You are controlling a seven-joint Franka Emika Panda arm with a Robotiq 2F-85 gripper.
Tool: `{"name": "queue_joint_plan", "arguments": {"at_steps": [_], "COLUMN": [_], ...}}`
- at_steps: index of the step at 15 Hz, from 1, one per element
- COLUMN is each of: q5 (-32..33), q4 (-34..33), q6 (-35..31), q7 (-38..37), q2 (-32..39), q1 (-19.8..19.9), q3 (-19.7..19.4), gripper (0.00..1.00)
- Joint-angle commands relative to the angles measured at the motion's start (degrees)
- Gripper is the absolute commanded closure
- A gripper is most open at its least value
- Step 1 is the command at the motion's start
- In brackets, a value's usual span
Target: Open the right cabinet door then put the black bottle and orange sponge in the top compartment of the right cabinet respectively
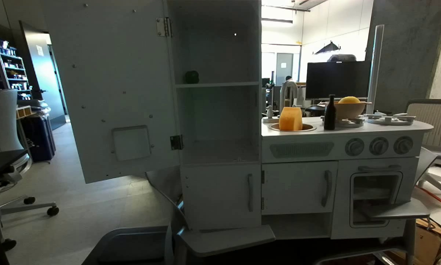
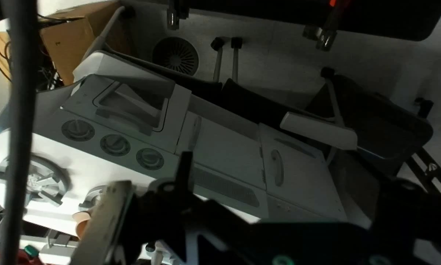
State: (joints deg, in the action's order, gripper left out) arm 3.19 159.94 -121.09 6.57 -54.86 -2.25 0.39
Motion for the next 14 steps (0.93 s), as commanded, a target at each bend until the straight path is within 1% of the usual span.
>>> {"name": "queue_joint_plan", "arguments": {"at_steps": [1,4,7,9,11,14], "q5": [1.03,2.29,4.71,6.19,6.92,6.7], "q4": [-3.25,-6.28,-8.24,-9.47,-10.52,-12.5], "q6": [-6.0,-10.36,-11.57,-13.57,-17.74,-26.57], "q7": [-1.47,-2.7,-3.93,-3.76,-3.58,-3.93], "q2": [9.31,18.53,27.0,33.03,38.89,47.85], "q1": [1.12,3.5,6.62,8.25,9.29,9.82], "q3": [-0.01,-0.04,-0.2,-1.21,-2.19,-3.4], "gripper": [0.0,0.0,0.0,0.0,0.0,0.0]}}
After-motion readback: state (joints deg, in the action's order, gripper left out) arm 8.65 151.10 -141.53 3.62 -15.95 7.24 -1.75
